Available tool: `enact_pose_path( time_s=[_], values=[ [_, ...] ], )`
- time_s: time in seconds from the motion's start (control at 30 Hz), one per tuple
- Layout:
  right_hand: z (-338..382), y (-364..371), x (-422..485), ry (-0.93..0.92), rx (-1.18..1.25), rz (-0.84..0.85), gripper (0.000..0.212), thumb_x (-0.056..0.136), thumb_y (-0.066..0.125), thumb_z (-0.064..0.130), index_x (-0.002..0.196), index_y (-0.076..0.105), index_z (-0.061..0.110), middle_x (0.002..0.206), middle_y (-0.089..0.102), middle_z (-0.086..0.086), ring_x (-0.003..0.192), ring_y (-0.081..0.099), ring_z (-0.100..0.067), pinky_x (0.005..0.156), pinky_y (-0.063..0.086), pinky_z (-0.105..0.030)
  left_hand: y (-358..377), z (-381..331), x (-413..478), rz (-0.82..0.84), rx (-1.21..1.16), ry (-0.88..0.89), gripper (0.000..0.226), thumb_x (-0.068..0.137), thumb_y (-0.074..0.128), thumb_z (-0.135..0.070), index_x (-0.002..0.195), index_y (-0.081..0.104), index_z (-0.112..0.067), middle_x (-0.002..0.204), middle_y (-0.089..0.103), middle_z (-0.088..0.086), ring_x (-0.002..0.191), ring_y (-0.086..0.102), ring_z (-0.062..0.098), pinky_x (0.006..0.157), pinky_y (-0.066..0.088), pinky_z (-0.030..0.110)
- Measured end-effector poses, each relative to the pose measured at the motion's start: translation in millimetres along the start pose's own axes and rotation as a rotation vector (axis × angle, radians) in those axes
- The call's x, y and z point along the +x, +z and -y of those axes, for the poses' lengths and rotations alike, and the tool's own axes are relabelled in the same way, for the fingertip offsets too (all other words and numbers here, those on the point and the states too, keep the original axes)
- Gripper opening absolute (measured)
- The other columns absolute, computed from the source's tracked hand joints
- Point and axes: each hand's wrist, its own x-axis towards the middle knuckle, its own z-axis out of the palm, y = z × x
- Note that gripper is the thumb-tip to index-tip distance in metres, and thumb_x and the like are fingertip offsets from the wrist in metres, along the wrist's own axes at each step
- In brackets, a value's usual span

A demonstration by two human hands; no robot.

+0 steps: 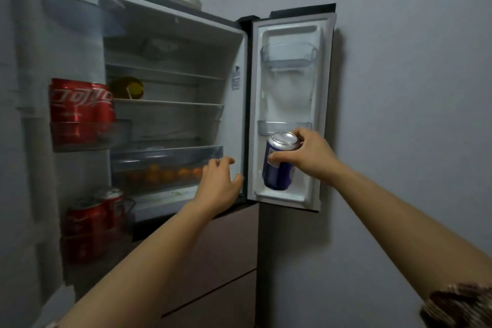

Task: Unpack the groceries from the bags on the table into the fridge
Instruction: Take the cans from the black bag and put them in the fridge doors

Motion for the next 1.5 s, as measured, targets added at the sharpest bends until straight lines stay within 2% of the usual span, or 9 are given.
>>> enact_pose_path(
  time_s=[0.2,0.5,0.67,0.77,0.9,1.03,1.2,1.33,1.5],
  values=[
    [-39.5,-40.7,117.3,-0.089,0.024,-0.123,0.053,0.061,0.088,0.033,0.1,0.06,0.011,0.088,0.063,0.002,0.074,0.057,-0.011,0.057,0.043,-0.019,56.2,-21.9,102.9,-0.017,-0.038,0.066,0.05,0.095,0.047,-0.033,0.141,0.036,-0.018,0.143,0.036,0.01,0.134,0.032,0.027,0.107,0.034,0.041],
    [-84.4,-54.6,267.4,-0.147,0.106,-0.121,0.051,0.062,0.086,0.037,0.098,0.057,0.016,0.095,0.064,0.001,0.088,0.062,-0.017,0.073,0.055,-0.032,125.7,-50.7,240.2,-0.169,-0.206,0.048,0.049,0.098,0.04,-0.04,0.142,0.035,-0.018,0.141,0.039,0.006,0.124,0.044,0.022,0.103,0.041,0.039],
    [-104.1,-27.4,315.7,-0.038,0.113,-0.085,0.049,0.059,0.085,0.041,0.089,0.062,0.01,0.08,0.064,-0.003,0.074,0.062,-0.019,0.057,0.048,-0.029,141.8,-46.8,269.8,-0.259,-0.22,-0.01,0.033,0.097,0.036,-0.04,0.11,0.057,-0.019,0.104,0.063,0.006,0.088,0.059,0.017,0.082,0.052,0.042],
    [-121.1,-7.9,331.1,0.024,0.046,-0.047,0.055,0.056,0.084,0.046,0.09,0.065,0.007,0.08,0.067,-0.006,0.072,0.064,-0.022,0.052,0.046,-0.028,147.7,-42.2,275.3,-0.297,-0.29,-0.008,0.033,0.096,0.037,-0.04,0.111,0.059,-0.018,0.096,0.064,0.002,0.086,0.06,0.016,0.081,0.053,0.042],
    [-130.0,4.6,340.6,0.054,-0.001,0.043,0.054,0.058,0.086,0.046,0.086,0.066,0.004,0.072,0.064,-0.006,0.061,0.06,-0.019,0.046,0.042,-0.024,156.2,-42.2,274.5,-0.332,-0.366,-0.027,0.047,0.091,0.036,-0.048,0.122,0.055,-0.018,0.105,0.063,0.003,0.095,0.06,0.017,0.086,0.053,0.043],
    [-128.8,1.1,342.9,0.049,-0.042,0.169,0.045,0.067,0.083,0.043,0.084,0.061,0.009,0.073,0.062,-0.006,0.062,0.057,-0.019,0.047,0.04,-0.024,162.8,-48.0,273.9,-0.407,-0.438,-0.077,0.039,0.095,0.041,-0.038,0.126,0.054,-0.017,0.11,0.063,0.004,0.097,0.058,0.017,0.083,0.05,0.037],
    [-124.7,-1.1,339.4,-0.008,-0.021,0.261,0.052,0.077,0.077,0.036,0.117,0.05,0.016,0.099,0.06,-0.006,0.074,0.055,-0.015,0.052,0.038,-0.025,164.0,-45.8,274.8,-0.41,-0.44,-0.085,0.042,0.094,0.04,-0.042,0.126,0.054,-0.019,0.114,0.064,0.004,0.101,0.059,0.018,0.087,0.051,0.038],
    [-126.9,-0.9,336.0,-0.063,0.032,0.254,0.058,0.081,0.075,0.035,0.127,0.048,0.014,0.106,0.058,-0.005,0.073,0.054,-0.008,0.046,0.038,-0.016,163.4,-44.3,273.3,-0.375,-0.446,-0.08,0.044,0.097,0.038,-0.042,0.133,0.049,-0.02,0.124,0.06,0.004,0.109,0.056,0.016,0.09,0.048,0.034],
    [-131.3,4.4,337.9,-0.083,0.068,0.228,0.051,0.08,0.077,0.031,0.121,0.05,0.015,0.116,0.06,-0.01,0.098,0.063,-0.024,0.077,0.055,-0.032,148.6,-47.3,270.4,-0.261,-0.358,-0.062,0.049,0.1,0.035,-0.041,0.145,0.035,-0.02,0.14,0.049,0.004,0.118,0.047,0.012,0.092,0.037,0.027]
  ],
)
